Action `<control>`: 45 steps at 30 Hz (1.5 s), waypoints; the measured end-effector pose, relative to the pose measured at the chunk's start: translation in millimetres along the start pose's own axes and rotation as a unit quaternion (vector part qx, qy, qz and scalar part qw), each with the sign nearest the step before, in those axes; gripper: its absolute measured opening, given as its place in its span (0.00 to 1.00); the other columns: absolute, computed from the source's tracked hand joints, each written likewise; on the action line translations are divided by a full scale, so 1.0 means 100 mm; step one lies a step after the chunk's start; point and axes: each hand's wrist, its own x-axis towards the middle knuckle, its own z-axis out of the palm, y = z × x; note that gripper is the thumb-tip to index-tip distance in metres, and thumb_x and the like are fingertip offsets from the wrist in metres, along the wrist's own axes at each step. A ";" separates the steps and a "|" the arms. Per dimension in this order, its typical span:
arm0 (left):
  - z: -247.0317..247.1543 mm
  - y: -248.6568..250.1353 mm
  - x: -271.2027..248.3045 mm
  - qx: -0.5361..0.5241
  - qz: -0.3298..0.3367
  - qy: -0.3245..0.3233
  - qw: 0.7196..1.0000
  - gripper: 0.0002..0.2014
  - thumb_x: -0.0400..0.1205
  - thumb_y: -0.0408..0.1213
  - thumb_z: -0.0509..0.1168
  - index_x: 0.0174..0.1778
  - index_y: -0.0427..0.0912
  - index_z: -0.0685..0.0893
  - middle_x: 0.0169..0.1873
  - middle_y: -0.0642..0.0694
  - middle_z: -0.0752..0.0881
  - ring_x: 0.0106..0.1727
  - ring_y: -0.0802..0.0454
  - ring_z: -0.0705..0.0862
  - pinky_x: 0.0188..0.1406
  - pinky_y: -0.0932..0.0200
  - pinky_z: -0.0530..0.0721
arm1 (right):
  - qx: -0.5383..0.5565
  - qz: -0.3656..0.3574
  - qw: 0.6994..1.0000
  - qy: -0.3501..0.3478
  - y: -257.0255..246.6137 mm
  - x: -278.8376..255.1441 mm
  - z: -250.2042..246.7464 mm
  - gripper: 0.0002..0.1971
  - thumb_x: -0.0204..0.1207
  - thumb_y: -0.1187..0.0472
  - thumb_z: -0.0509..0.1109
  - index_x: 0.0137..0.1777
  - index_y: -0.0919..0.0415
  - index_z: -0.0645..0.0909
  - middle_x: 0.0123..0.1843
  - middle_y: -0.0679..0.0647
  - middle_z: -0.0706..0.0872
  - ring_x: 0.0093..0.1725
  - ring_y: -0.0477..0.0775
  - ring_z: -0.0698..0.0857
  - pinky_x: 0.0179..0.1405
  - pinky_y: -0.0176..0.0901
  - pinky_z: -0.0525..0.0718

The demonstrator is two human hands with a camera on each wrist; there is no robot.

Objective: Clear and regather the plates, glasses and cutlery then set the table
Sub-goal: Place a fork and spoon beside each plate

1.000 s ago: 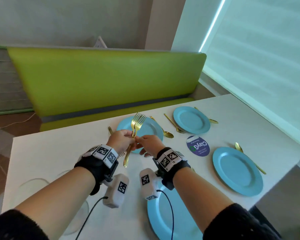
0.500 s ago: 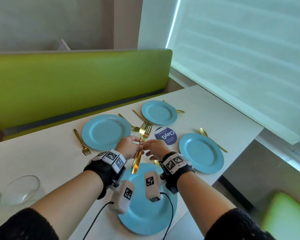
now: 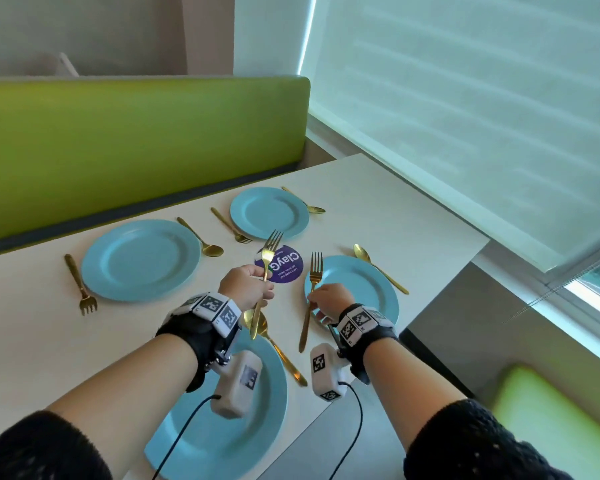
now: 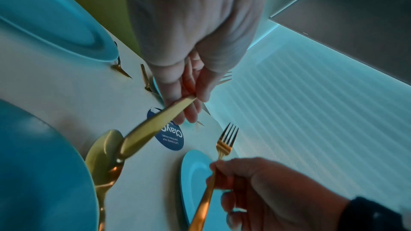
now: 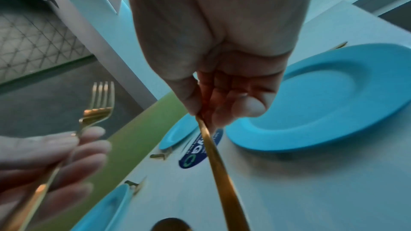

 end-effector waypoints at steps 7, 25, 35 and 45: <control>0.16 0.00 0.10 -0.011 -0.013 0.023 1.000 0.07 0.80 0.26 0.64 0.50 0.40 0.81 0.43 0.40 0.86 0.42 0.47 0.86 0.53 0.49 0.87 | -0.082 0.003 0.997 0.012 0.37 0.21 -0.06 0.11 0.75 0.62 0.66 0.31 0.54 0.79 0.39 0.52 0.85 0.38 0.53 0.81 0.37 0.40 0.81; 0.03 -0.14 0.22 -0.012 -0.032 0.060 0.998 0.06 0.81 0.25 0.62 0.46 0.41 0.80 0.43 0.41 0.86 0.43 0.46 0.85 0.53 0.49 0.86 | -0.290 -0.019 0.957 0.015 0.42 0.37 0.32 0.14 0.77 0.62 0.64 0.59 0.58 0.85 0.57 0.57 0.86 0.56 0.59 0.86 0.50 0.44 0.84; 0.01 -0.13 0.21 -0.005 -0.024 0.067 0.997 0.07 0.81 0.25 0.63 0.50 0.39 0.81 0.45 0.40 0.86 0.44 0.46 0.86 0.56 0.48 0.87 | -0.345 -0.044 0.936 0.052 0.43 0.40 0.31 0.14 0.76 0.63 0.63 0.59 0.61 0.82 0.57 0.58 0.86 0.56 0.61 0.86 0.52 0.45 0.83; -0.01 -0.16 0.16 -0.007 -0.028 0.068 0.997 0.07 0.81 0.25 0.63 0.52 0.39 0.82 0.45 0.40 0.86 0.45 0.46 0.86 0.58 0.48 0.87 | -0.331 -0.034 0.941 0.068 0.42 0.37 0.22 0.16 0.78 0.57 0.67 0.64 0.61 0.78 0.59 0.58 0.85 0.59 0.60 0.85 0.55 0.48 0.83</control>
